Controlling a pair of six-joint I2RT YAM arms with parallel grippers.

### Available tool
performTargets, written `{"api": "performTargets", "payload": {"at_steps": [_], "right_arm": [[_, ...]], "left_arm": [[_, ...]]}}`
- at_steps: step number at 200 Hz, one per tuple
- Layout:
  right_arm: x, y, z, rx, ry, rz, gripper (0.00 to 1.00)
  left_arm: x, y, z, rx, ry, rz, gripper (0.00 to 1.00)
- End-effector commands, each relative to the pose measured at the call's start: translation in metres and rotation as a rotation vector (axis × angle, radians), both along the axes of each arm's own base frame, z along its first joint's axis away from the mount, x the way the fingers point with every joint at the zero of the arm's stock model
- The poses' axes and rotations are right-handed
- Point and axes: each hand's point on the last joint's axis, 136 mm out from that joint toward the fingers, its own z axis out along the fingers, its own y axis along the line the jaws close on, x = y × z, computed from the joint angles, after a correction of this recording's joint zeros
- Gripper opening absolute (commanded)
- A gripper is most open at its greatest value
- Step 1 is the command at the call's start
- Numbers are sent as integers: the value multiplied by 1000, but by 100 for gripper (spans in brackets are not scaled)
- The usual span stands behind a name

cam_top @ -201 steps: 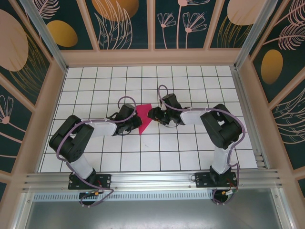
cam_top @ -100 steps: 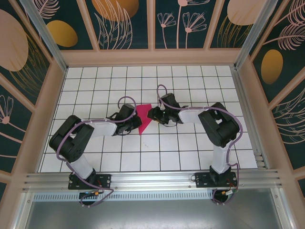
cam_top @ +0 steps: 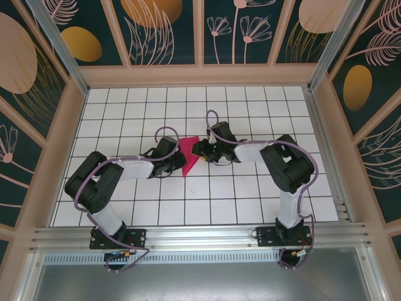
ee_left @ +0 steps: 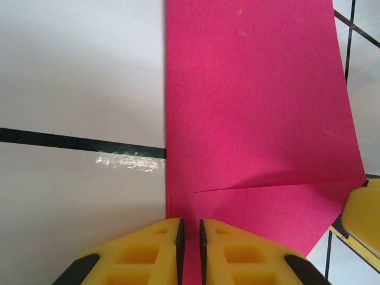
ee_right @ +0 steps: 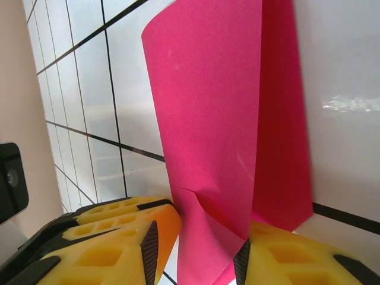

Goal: Fold a paper plane with a square sheet of paper (pick it up from the middle)
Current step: Fourth fold the wing at the center of the table.

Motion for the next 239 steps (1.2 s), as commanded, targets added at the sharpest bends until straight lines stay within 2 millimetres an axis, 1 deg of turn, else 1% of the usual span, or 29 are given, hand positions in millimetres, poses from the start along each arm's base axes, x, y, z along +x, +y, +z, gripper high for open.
{"api": "performTargets", "payload": {"at_steps": [1,7,32,60,77,91,110,134,156,176,181,199,218,239], "right_arm": [[-2,7,-3,19,7,23,37],[-3,8,-2,23,1,36,35],[-9,17,2,47,-18,125,33],[-13,14,-4,19,-23,159,31],[-13,12,-5,14,-23,157,23],[-12,13,-6,15,-23,155,15],[-8,12,-6,3,-27,135,4],[-1,6,0,-21,-54,84,0],[4,-6,13,-51,-98,22,0],[7,-20,28,-79,-135,-42,0],[8,-23,33,-83,-149,-58,0],[10,-38,44,-116,-178,-127,0],[9,-52,48,-147,-170,-202,0],[9,-63,50,-157,-141,-293,0]], "left_arm": [[-1,5,-2,33,3,-4,18],[-1,5,-2,34,2,-6,18],[0,5,-1,36,-1,-6,18],[-1,6,-2,40,1,-5,18],[0,6,-1,39,-1,-6,18],[0,6,-1,41,-1,-5,18],[0,6,4,37,-12,-4,19],[3,5,18,28,-39,-7,21],[4,6,35,22,-81,-9,27],[7,9,55,21,-130,-5,35],[8,10,60,20,-143,-2,37],[9,15,78,23,-197,4,47],[10,18,96,17,-262,1,55],[8,20,108,9,-334,-18,67]]}}
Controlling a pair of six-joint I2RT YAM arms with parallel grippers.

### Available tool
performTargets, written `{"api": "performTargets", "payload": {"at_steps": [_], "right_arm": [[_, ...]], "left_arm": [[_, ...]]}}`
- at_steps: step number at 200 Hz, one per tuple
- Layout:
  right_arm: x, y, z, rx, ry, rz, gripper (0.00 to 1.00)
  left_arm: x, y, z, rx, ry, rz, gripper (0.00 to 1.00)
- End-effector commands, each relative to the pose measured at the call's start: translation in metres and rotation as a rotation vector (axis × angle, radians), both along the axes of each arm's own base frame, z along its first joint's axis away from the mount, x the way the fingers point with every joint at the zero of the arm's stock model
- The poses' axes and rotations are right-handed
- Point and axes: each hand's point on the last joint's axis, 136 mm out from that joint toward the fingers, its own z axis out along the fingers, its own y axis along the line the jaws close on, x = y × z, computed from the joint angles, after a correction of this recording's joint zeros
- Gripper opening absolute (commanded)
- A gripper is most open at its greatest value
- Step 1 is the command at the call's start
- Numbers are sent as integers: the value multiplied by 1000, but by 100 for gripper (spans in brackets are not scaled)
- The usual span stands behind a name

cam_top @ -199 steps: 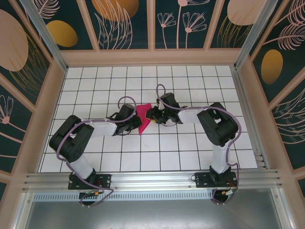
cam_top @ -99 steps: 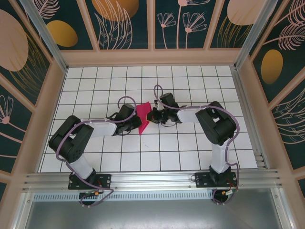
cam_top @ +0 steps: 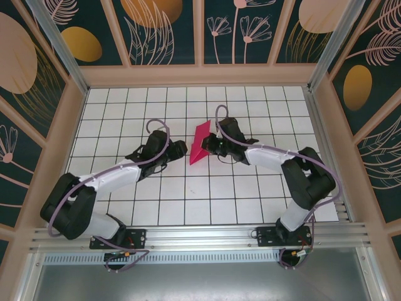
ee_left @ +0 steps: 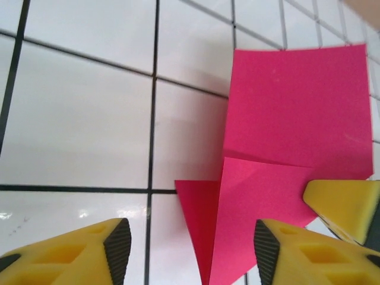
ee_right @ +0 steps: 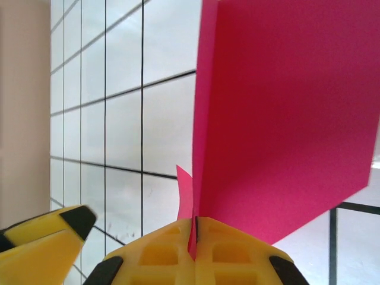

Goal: Fold a paper plane with a square sheet of paper (pick it up from the middle)
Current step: Fourth fold the wing at the center of the table.

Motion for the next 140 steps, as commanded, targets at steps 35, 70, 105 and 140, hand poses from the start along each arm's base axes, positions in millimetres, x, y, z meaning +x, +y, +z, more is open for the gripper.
{"api": "performTargets", "payload": {"at_steps": [35,70,105,140], "right_arm": [[2,-30,-10,-22,95,-283,0],[5,-15,-22,1,170,-313,0],[1,-2,-40,-10,263,-346,0],[-2,-4,-50,0,331,-403,0]], "left_arm": [[-7,6,20,20,-184,-75,78],[-18,-9,24,-7,-311,-222,82],[-25,-21,25,-5,-448,-338,80],[-16,-30,2,94,-443,-415,76]]}}
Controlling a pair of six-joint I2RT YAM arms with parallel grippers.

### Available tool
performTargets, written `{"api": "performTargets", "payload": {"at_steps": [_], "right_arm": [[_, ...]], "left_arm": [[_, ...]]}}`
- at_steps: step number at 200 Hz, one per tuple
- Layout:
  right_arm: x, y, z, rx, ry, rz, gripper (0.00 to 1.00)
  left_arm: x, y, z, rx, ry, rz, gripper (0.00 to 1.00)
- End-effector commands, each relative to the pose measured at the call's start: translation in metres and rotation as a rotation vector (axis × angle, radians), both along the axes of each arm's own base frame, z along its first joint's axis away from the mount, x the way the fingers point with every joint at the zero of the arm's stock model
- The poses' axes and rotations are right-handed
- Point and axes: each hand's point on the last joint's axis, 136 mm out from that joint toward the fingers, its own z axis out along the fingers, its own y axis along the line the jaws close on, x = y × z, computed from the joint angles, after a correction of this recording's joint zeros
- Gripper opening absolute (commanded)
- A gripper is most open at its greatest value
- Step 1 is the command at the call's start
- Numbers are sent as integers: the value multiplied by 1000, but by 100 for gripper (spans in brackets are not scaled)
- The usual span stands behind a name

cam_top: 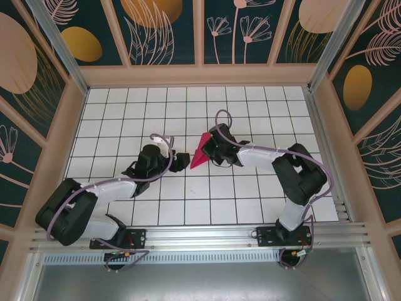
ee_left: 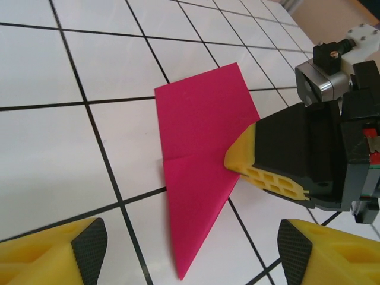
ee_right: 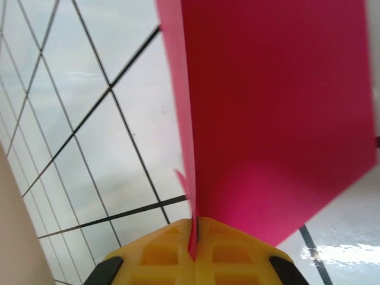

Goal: Fold a paper plane with a square sheet of paper (pick it up from the middle)
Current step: Fourth fold the wing at the center of the table.

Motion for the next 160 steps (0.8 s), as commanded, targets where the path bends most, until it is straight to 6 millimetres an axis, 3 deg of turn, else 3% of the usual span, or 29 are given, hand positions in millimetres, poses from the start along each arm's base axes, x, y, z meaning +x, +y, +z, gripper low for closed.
{"api": "performTargets", "payload": {"at_steps": [1,37,78,150,160], "right_arm": [[3,-1,-3,9,55,-76,0],[3,-1,-3,25,93,-113,0],[2,-3,-10,60,155,-146,0],[6,-2,-5,83,190,-183,0],[6,0,-5,87,193,-180,0]], "left_arm": [[8,-15,9,39,-124,-93,76],[2,-20,10,39,-258,-164,75],[5,-30,-2,108,-319,-232,72],[10,-54,-21,232,-394,-303,56],[10,-57,-34,261,-389,-320,54]]}}
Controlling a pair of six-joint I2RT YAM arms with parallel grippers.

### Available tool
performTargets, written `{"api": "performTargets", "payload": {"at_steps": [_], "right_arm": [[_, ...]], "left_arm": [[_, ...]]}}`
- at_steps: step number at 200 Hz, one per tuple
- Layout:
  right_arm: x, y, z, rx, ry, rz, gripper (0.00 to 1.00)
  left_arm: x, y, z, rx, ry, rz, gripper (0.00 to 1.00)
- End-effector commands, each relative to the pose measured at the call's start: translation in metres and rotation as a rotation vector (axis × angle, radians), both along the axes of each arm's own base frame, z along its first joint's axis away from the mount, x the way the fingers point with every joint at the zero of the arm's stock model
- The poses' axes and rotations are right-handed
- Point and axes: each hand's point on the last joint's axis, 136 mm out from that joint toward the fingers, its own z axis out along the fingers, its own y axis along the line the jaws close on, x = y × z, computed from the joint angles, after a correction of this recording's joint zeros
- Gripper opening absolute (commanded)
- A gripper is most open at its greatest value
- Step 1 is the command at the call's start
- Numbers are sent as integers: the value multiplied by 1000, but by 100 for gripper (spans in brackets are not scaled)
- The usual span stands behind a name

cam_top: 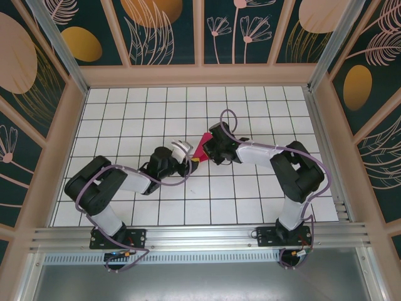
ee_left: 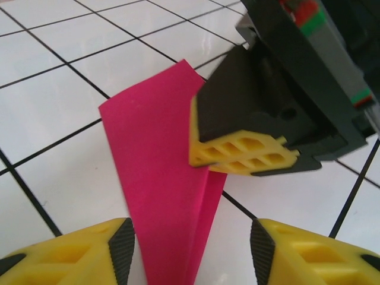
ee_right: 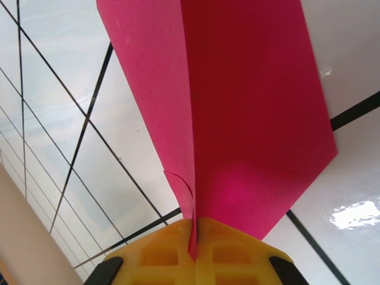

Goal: Fold a paper plane with a square sheet of paper (pick it up from the middle)
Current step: Fourth fold the wing at the center of the table.

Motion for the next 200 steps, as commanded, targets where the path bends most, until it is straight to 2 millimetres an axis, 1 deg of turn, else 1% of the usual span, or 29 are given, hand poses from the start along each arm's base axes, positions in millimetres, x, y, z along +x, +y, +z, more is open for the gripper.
{"api": "performTargets", "payload": {"at_steps": [1,25,42,71,92,126,142,156,170,182,200], "right_arm": [[2,3,1,16,36,-15,0],[2,4,4,20,36,-13,0],[1,4,4,21,40,-11,0],[0,7,2,31,51,-4,0],[-1,9,2,40,57,6,0],[-1,13,2,50,62,23,0],[0,15,5,53,57,34,0],[2,12,6,42,47,36,0],[5,7,11,24,24,38,8],[9,1,16,9,-4,43,18],[14,-6,29,-7,-62,73,33]], "left_arm": [[7,-11,1,40,-97,-34,54],[10,-17,-9,78,-115,-59,52],[16,-19,-14,100,-125,-52,47],[20,-20,-13,101,-151,-45,39],[20,-21,-17,104,-146,-50,34],[20,-21,-20,100,-136,-52,30],[20,-21,-21,95,-133,-48,25],[19,-20,-22,90,-131,-41,20],[19,-18,-24,84,-120,-30,17],[17,-17,-25,71,-106,-23,14],[14,-15,-24,33,-82,-6,12]]}}
